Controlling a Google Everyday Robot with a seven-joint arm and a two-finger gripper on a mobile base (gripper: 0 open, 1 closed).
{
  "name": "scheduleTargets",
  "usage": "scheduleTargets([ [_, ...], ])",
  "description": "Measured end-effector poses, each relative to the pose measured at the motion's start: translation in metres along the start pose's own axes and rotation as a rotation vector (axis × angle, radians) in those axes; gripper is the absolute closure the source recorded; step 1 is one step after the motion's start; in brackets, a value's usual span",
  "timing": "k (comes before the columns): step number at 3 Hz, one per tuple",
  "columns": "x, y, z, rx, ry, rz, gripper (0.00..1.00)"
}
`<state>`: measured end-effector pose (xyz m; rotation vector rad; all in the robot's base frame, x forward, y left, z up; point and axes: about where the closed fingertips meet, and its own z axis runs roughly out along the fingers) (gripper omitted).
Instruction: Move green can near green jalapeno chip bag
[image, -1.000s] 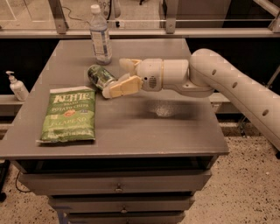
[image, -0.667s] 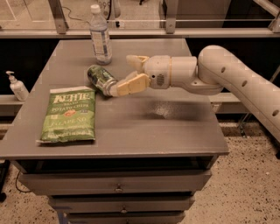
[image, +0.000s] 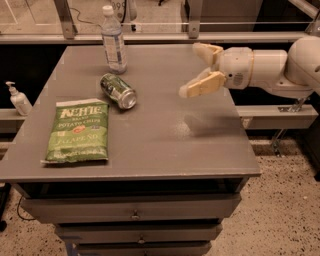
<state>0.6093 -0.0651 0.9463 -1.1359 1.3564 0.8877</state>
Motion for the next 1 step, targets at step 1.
scheduleTargets([
  [1,-0.0114,-0.0048,-0.0045,0.007,-0.011,-0.020,0.00],
])
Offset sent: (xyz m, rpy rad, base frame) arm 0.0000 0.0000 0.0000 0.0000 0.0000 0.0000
